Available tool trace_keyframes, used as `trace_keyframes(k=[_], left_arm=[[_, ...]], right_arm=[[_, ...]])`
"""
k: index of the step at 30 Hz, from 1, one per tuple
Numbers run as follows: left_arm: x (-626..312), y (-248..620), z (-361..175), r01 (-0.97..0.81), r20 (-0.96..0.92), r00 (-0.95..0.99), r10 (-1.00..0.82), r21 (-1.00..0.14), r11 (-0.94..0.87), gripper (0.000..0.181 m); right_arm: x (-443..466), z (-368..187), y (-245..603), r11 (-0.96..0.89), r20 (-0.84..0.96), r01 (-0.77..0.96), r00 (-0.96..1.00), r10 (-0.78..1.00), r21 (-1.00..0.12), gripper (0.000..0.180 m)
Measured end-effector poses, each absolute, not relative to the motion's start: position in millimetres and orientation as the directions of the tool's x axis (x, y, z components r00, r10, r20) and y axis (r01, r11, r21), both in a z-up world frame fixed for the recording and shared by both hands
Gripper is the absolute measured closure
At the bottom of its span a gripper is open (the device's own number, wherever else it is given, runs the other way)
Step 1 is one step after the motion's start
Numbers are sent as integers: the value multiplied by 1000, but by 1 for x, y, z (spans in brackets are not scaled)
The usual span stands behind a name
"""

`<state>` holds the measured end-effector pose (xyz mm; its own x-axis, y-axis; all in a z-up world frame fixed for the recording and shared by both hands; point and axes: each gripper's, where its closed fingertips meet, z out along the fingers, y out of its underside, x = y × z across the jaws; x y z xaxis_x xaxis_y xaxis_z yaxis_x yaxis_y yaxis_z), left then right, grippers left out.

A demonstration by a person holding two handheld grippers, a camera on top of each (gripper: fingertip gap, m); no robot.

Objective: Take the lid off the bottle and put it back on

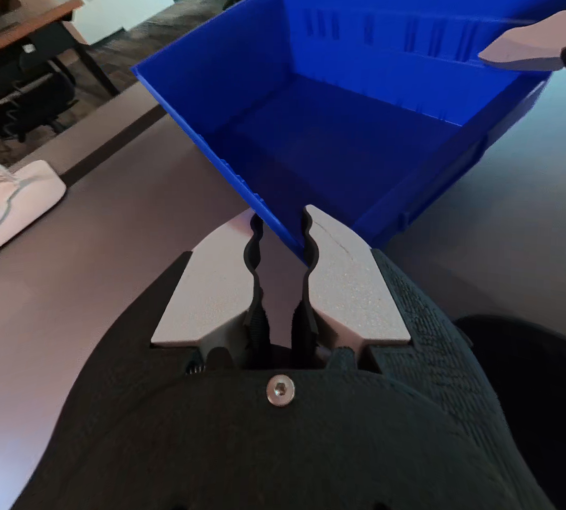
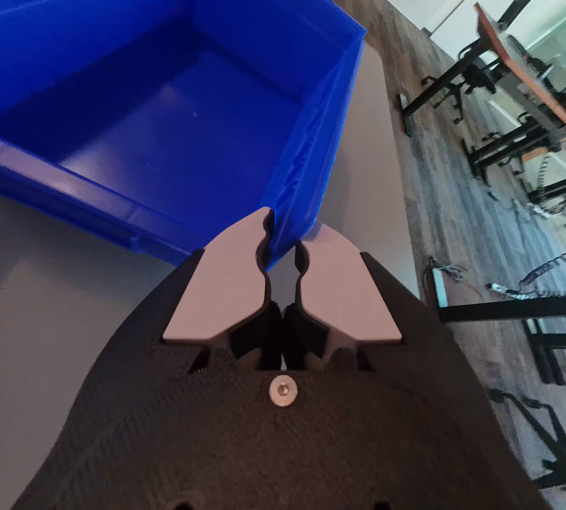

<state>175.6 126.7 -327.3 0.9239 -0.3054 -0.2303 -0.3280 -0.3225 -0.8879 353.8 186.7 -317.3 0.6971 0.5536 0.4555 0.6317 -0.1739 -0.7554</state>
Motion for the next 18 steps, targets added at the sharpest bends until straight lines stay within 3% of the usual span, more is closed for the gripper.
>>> trace_keyframes(k=[2,4,6,8,10,13,18], left_arm=[[178,126,-331,-330,-218,918,-332,-884,-332,152],[168,121,-320,-321,-233,926,-297,-899,-296,128],[149,108,-302,-315,-251,932,-260,-917,-244,105],[118,84,-276,-289,-255,948,-191,-940,-182,104],[66,48,-244,-269,-265,963,-51,-958,-96,104],[-39,-22,-217,-275,-287,926,245,-958,-84,104],[-185,-144,-257,-262,-443,710,548,-888,-379,104]], right_arm=[[357,-330,188,-215,399,604,713,577,-767,169],[360,-339,190,-252,352,575,733,583,-778,165],[362,-338,192,-254,351,564,744,568,-786,128],[363,-325,194,-249,343,532,772,536,-809,96],[351,-301,189,-199,321,478,792,520,-855,79],[303,-268,167,-69,279,393,756,592,-917,77],[198,-288,119,-78,202,443,550,810,-893,74]])
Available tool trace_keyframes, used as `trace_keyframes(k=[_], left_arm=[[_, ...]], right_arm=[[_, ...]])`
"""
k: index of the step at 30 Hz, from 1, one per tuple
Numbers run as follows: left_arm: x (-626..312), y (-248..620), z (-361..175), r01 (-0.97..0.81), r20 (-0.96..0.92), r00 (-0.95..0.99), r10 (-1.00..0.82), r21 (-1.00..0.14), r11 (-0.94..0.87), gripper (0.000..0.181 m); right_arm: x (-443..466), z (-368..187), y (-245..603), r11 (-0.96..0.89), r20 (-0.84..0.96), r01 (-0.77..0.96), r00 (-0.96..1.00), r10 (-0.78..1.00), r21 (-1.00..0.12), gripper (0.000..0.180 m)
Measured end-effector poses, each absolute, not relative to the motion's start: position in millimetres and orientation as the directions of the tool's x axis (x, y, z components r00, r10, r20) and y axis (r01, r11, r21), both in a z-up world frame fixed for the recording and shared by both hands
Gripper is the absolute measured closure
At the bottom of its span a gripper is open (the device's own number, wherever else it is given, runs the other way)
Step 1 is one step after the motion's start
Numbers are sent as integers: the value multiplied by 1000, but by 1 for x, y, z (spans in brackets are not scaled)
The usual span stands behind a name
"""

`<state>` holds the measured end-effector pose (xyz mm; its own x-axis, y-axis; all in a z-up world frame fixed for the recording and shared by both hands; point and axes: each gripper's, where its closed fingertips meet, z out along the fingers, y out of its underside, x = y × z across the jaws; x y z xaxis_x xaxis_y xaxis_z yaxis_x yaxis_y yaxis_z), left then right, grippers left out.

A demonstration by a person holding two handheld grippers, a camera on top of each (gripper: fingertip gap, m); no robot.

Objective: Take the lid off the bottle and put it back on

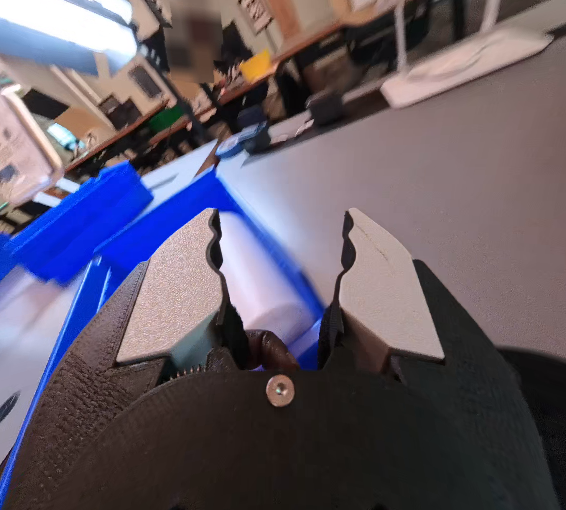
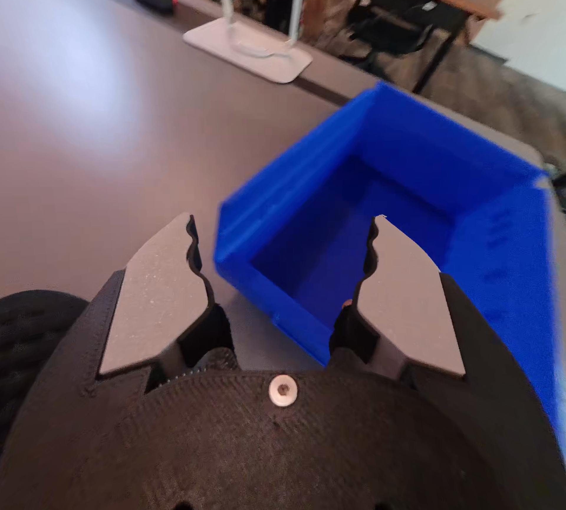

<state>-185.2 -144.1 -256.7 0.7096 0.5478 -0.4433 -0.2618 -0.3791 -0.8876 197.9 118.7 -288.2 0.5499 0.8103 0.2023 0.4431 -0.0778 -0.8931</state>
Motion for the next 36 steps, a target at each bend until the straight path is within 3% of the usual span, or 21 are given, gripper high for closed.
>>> trace_keyframes(k=[5,6,7,9,10,19,36], left_arm=[[-212,-161,-308,-172,-444,720,534,-859,-482,121],[-211,-155,-311,-188,-452,729,513,-854,-485,134],[-209,-148,-313,-205,-465,734,494,-846,-492,150],[-210,-142,-313,-242,-523,702,484,-814,-529,151],[-210,-140,-313,-260,-542,694,473,-802,-537,151],[-195,-127,-312,-381,-541,783,308,-808,-449,158],[-187,-116,-311,-464,-539,822,183,-820,-336,161]], right_arm=[[159,-333,112,-90,325,640,500,803,-763,84],[157,-340,112,-100,342,674,491,801,-732,91],[157,-346,112,-109,362,702,486,795,-704,106],[165,-355,119,-111,441,766,474,762,-633,142],[168,-358,121,-99,479,795,454,751,-599,149],[193,-357,131,-127,555,829,469,687,-544,166],[178,-356,115,-105,551,833,449,703,-544,166]])
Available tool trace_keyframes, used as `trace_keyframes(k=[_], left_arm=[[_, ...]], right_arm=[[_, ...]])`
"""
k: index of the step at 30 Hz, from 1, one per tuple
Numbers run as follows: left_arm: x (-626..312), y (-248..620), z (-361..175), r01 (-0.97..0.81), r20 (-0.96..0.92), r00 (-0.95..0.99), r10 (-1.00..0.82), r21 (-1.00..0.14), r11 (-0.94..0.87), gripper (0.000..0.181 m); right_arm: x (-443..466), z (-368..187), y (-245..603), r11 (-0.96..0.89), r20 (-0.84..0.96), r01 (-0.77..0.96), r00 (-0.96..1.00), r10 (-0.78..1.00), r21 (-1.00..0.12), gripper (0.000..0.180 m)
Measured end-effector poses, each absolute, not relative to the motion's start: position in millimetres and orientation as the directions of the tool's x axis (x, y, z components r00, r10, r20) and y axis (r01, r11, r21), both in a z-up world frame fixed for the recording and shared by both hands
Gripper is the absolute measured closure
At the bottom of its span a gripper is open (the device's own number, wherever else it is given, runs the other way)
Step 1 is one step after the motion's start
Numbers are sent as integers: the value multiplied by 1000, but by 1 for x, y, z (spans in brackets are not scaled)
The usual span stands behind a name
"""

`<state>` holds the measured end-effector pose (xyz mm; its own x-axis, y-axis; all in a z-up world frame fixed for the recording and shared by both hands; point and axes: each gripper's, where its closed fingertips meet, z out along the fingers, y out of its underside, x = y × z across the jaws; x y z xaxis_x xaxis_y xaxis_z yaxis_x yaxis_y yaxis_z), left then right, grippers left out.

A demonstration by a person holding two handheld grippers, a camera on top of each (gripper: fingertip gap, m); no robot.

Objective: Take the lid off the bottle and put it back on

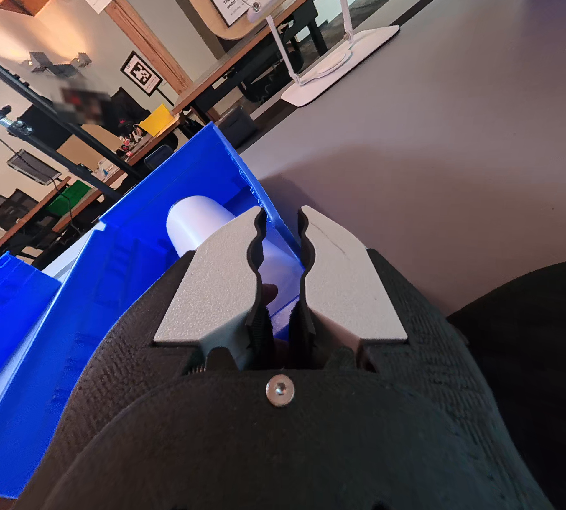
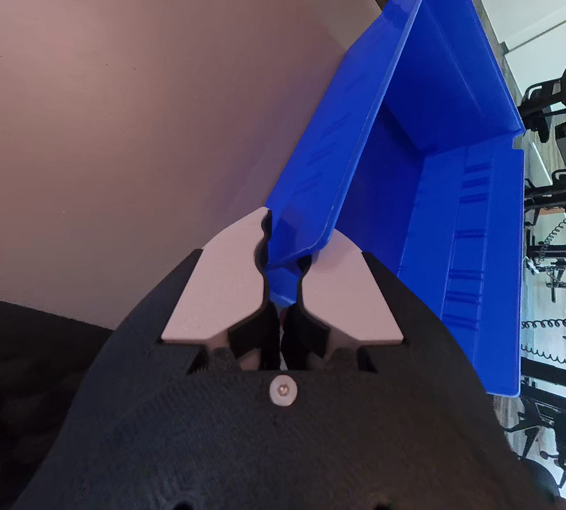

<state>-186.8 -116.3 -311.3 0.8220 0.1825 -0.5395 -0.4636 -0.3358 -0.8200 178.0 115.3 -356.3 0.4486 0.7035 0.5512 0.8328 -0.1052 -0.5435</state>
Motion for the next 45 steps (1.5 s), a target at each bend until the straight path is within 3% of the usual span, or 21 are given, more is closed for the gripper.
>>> trace_keyframes(k=[14,20,22,24,27,30,34,39,45], left_arm=[[-185,-116,-311,-422,-501,839,212,-845,-328,162],[-191,-133,-245,-161,-184,941,283,-982,-103,128],[-214,-135,-222,-52,-69,947,314,-997,-62,122],[-241,-127,-215,18,-24,953,302,-991,-136,107],[-274,-101,-247,180,81,970,230,-874,-451,82],[-291,-79,-276,404,332,913,238,-652,-641,84],[-318,-72,-320,418,279,905,322,-431,-800,86],[-296,-73,-374,346,278,919,279,-228,-910,77],[-288,-79,-376,158,163,979,120,-243,-957,85]], right_arm=[[173,-358,98,-82,469,850,365,804,-520,157],[137,-302,71,31,315,628,346,884,-778,109],[118,-276,57,100,290,499,320,902,-861,108],[102,-257,43,159,289,397,292,912,-904,108],[78,-250,25,203,287,328,231,930,-923,108],[61,-262,11,213,280,342,162,946,-915,104],[61,-273,13,260,342,388,158,926,-884,104],[74,-281,21,199,288,389,184,940,-900,108],[81,-284,30,190,293,400,217,931,-897,111]])
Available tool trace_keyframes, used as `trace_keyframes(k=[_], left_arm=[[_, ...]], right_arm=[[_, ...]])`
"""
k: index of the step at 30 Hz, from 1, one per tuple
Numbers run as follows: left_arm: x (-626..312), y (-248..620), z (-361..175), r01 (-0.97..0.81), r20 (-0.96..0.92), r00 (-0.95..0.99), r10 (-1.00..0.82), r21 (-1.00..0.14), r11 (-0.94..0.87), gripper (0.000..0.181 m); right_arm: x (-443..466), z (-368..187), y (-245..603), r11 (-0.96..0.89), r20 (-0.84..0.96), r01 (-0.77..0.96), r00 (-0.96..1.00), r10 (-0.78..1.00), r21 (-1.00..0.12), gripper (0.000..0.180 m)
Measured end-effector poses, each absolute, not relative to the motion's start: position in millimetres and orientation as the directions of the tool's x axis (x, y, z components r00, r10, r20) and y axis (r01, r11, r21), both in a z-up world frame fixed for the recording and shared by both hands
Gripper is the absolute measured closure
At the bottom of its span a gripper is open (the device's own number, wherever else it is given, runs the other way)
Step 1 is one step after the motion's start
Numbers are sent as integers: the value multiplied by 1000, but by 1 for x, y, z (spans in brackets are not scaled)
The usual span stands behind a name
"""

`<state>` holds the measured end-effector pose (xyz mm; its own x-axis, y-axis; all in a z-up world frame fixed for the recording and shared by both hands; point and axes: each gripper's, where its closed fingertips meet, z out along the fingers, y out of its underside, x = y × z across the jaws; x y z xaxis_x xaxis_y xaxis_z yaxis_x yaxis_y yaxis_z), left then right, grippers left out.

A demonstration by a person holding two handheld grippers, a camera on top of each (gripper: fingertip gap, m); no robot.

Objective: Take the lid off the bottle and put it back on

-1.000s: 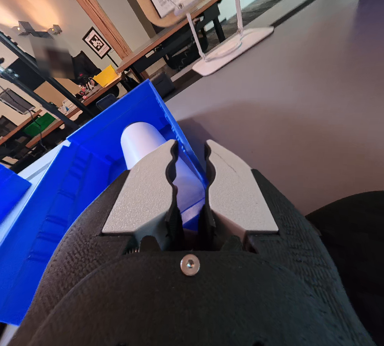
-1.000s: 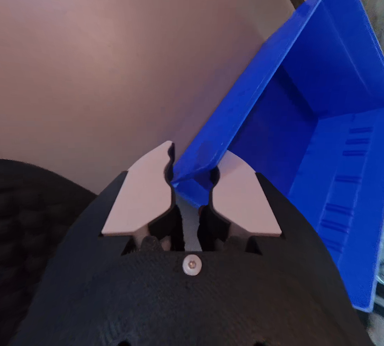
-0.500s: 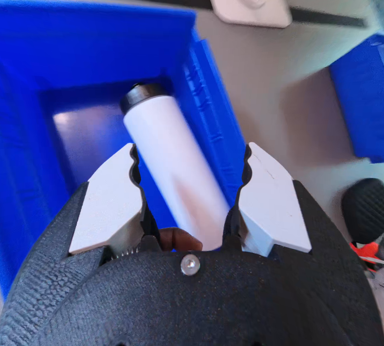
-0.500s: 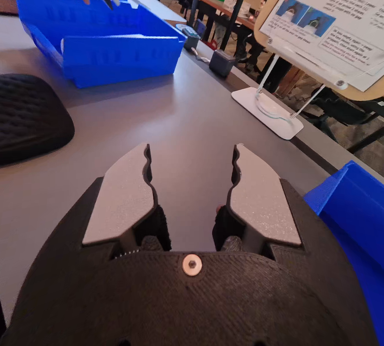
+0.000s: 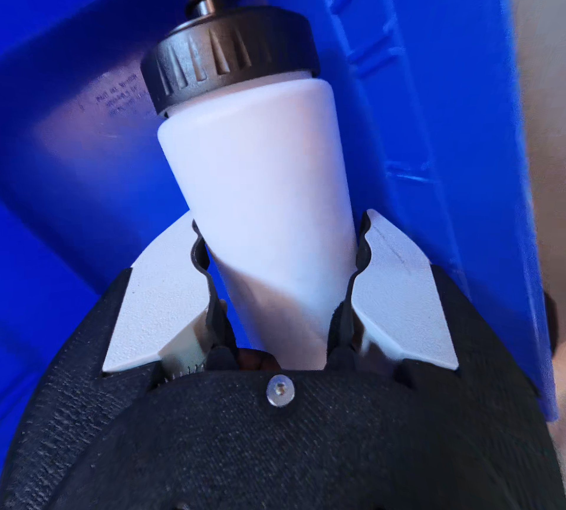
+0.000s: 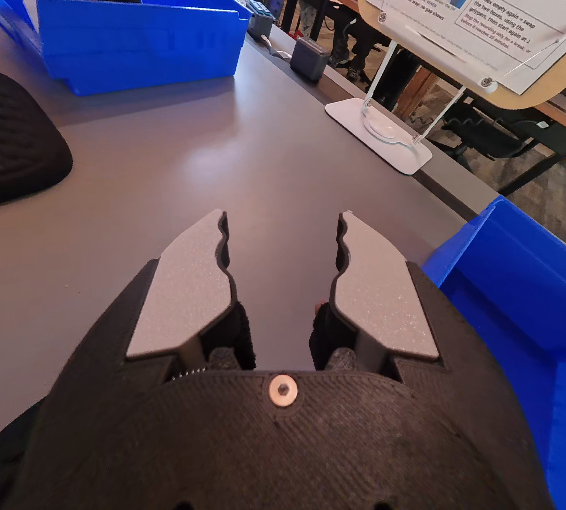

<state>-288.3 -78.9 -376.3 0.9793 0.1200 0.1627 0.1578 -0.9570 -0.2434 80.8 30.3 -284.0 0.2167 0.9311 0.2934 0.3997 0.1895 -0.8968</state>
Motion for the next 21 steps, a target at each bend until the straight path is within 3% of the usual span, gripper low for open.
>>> trace_keyframes(k=[2,5,8,11,15,21], left_arm=[[-293,-76,-362,91,87,994,66,-329,-940,87],[-310,-66,-309,-11,-83,996,43,-557,-830,89],[-317,-65,-234,-123,-243,964,109,-770,-627,90],[-280,-72,-159,-226,-278,953,122,-919,-324,90],[-175,-84,-106,-174,-180,981,-67,-981,87,91],[-45,-58,-162,-58,-135,946,-295,-965,255,91]], right_arm=[[80,-283,30,208,314,409,211,926,-888,112],[78,-281,28,247,350,409,200,915,-879,115],[73,-277,22,241,323,368,180,929,-898,118],[67,-271,15,194,251,311,156,955,-930,119],[59,-257,3,142,173,224,121,978,-964,120],[58,-213,-17,102,103,26,47,994,-994,122]])
